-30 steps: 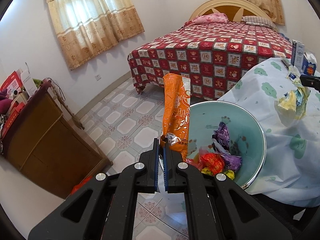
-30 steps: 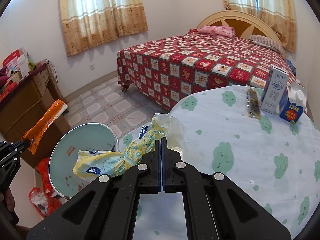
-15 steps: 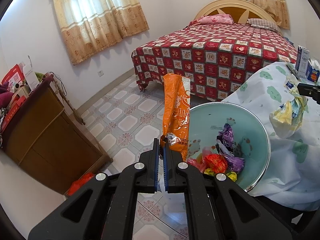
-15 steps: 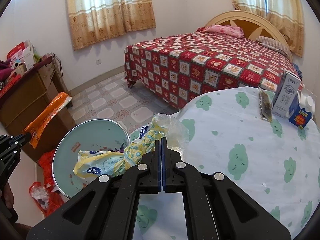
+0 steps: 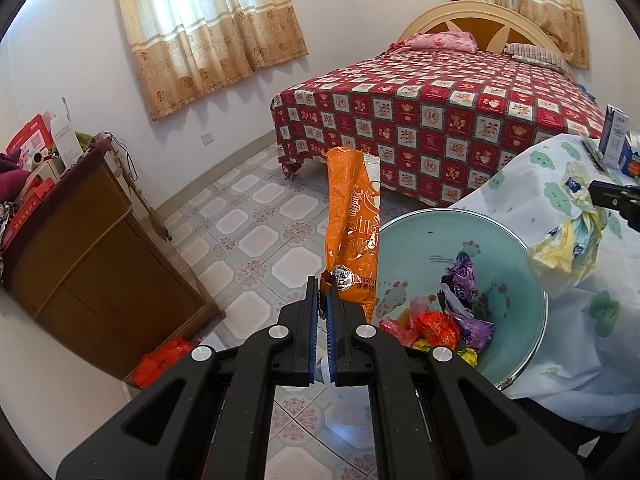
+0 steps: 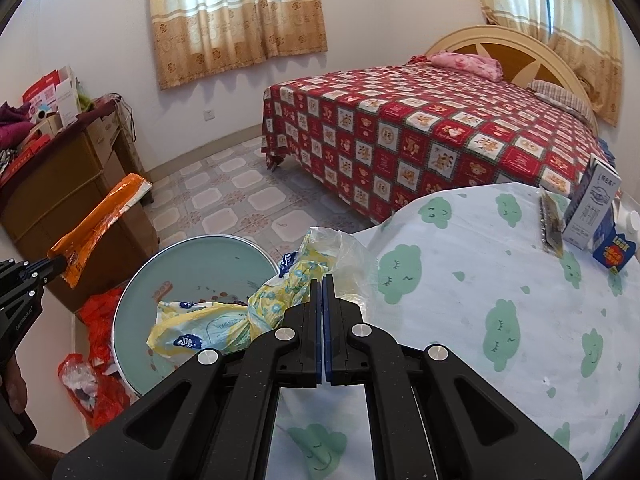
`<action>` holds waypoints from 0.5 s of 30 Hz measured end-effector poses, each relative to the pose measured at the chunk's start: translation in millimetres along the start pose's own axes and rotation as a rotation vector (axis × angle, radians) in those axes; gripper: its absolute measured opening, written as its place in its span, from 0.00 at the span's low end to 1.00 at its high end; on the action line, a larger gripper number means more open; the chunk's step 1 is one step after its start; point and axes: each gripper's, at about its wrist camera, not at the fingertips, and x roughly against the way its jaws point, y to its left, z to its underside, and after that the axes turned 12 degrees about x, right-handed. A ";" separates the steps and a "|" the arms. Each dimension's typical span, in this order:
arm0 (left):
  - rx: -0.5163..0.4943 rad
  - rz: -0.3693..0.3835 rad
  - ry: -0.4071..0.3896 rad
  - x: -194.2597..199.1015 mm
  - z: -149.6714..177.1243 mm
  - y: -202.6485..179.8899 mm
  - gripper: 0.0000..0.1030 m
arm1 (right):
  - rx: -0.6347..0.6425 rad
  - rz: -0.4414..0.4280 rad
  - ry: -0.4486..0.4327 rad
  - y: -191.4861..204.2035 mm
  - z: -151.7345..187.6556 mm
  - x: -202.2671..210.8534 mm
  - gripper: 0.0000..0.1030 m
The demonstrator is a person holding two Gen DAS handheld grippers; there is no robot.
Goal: Collect trash
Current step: 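Carry the orange wrapper and yellow bag in both tools over the bucket, then open both tools to drop the orange wrapper and yellow bag into the bucket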
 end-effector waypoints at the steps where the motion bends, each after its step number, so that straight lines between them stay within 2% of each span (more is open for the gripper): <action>1: 0.001 0.001 0.001 -0.1 0.3 -0.3 0.04 | 0.001 -0.001 0.000 1.0 -0.6 0.0 0.02; 7: 0.005 0.013 0.012 -1.3 0.3 -0.7 0.05 | 0.013 -0.022 -0.001 11.1 -4.1 -5.1 0.02; 10: 0.008 0.030 0.020 -1.8 0.3 -0.8 0.08 | 0.014 -0.053 -0.006 14.8 -4.4 -8.5 0.02; 14: 0.003 0.062 0.023 0.8 3.0 -4.2 0.39 | 0.001 -0.086 -0.013 15.5 -1.9 -12.9 0.04; 15: 0.000 0.069 0.019 2.5 3.8 -6.1 0.42 | 0.000 -0.088 -0.014 15.5 0.4 -14.1 0.08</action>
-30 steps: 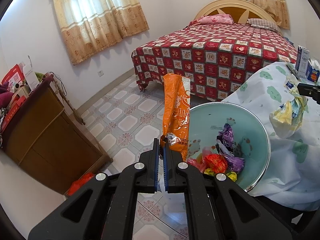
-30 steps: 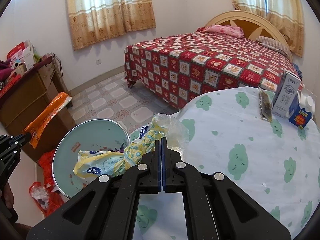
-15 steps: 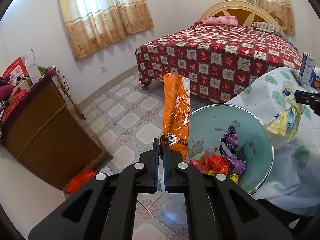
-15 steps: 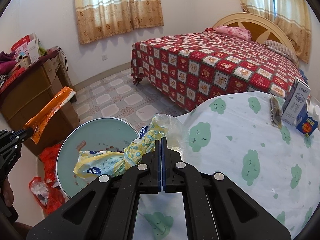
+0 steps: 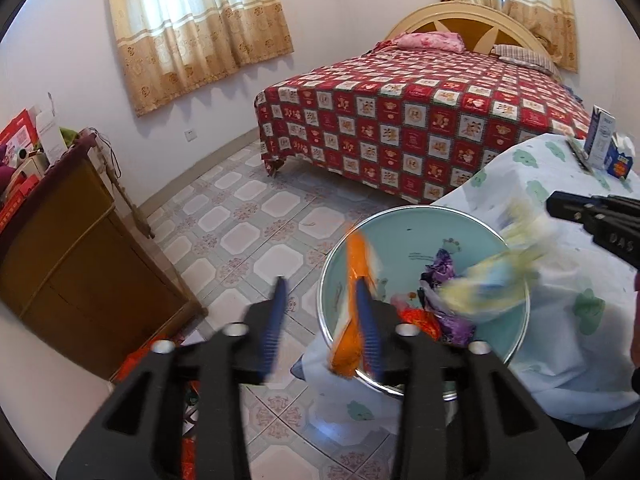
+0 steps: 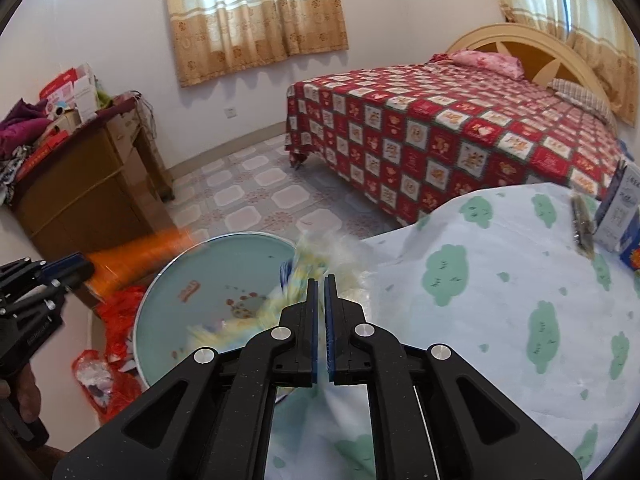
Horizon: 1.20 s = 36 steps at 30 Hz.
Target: Collect trash
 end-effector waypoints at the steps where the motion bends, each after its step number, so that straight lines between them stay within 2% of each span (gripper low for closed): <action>1: -0.004 0.006 0.000 0.8 0.9 -1.5 0.42 | -0.004 -0.007 0.001 1.6 0.2 -0.6 0.13; 6: -0.014 0.017 0.005 0.3 2.9 -5.4 0.42 | -0.019 -0.007 0.001 4.8 3.0 1.4 0.14; 9: -0.007 0.014 0.004 0.0 2.6 -4.5 0.47 | -0.025 -0.004 -0.006 4.4 5.3 4.7 0.17; 11: 0.000 0.011 -0.001 0.8 1.4 -3.1 0.61 | -0.020 0.012 -0.021 5.5 7.8 12.5 0.17; 12: 0.007 0.007 -0.011 2.7 0.9 -2.3 0.72 | -0.012 0.031 -0.043 8.1 10.5 22.4 0.19; 15: 0.015 0.010 -0.030 8.0 -1.4 -2.0 0.77 | -0.011 0.056 -0.072 9.5 17.4 34.5 0.38; 16: 0.022 0.011 -0.035 9.8 -2.0 -1.7 0.84 | -0.017 0.080 -0.088 10.7 22.7 46.0 0.39; 17: 0.027 0.010 -0.045 12.3 -2.3 -1.6 0.87 | -0.020 0.085 -0.092 10.3 24.4 49.0 0.39; 22: 0.019 0.025 -0.069 23.5 -4.8 -6.1 0.88 | -0.031 0.109 -0.117 9.8 28.4 70.4 0.47; 26: 0.018 0.032 -0.101 35.8 -6.6 -7.8 0.94 | -0.032 0.136 -0.145 10.4 29.3 90.7 0.48; 36: 0.028 0.056 -0.143 53.8 -12.2 -7.5 0.94 | -0.023 0.206 -0.194 12.8 32.3 127.7 0.53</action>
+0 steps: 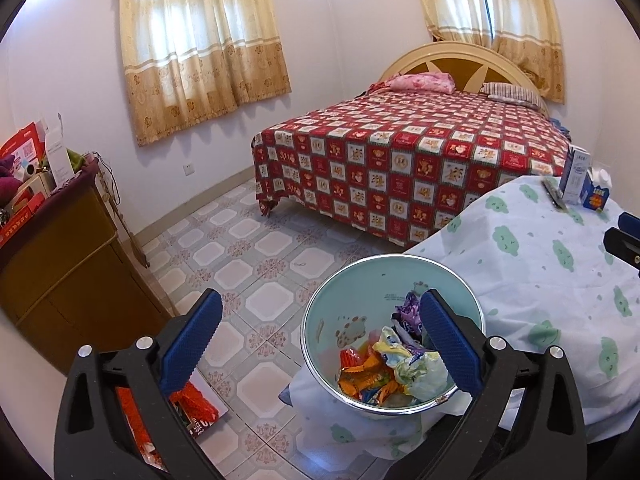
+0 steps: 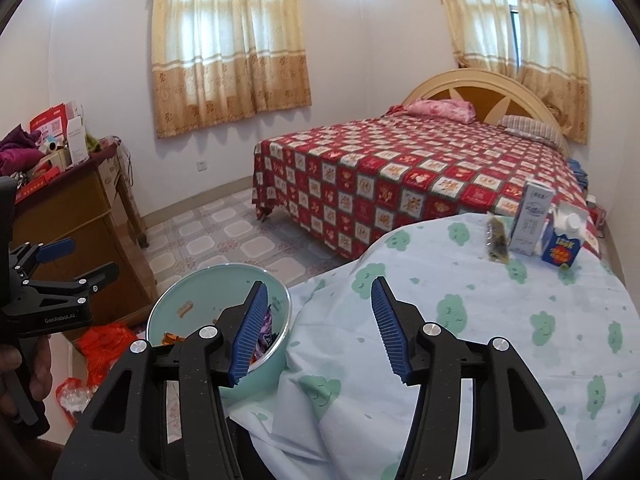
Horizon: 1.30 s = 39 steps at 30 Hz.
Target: Collect trash
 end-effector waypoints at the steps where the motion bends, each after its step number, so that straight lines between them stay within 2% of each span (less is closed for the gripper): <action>1: 0.003 0.002 -0.002 0.8 -0.8 0.9 0.94 | 0.000 0.004 -0.005 -0.9 -0.7 3.4 0.54; 39: -0.001 -0.013 -0.022 6.5 -7.2 14.7 0.94 | -0.020 0.048 -0.052 -3.6 0.0 23.7 0.67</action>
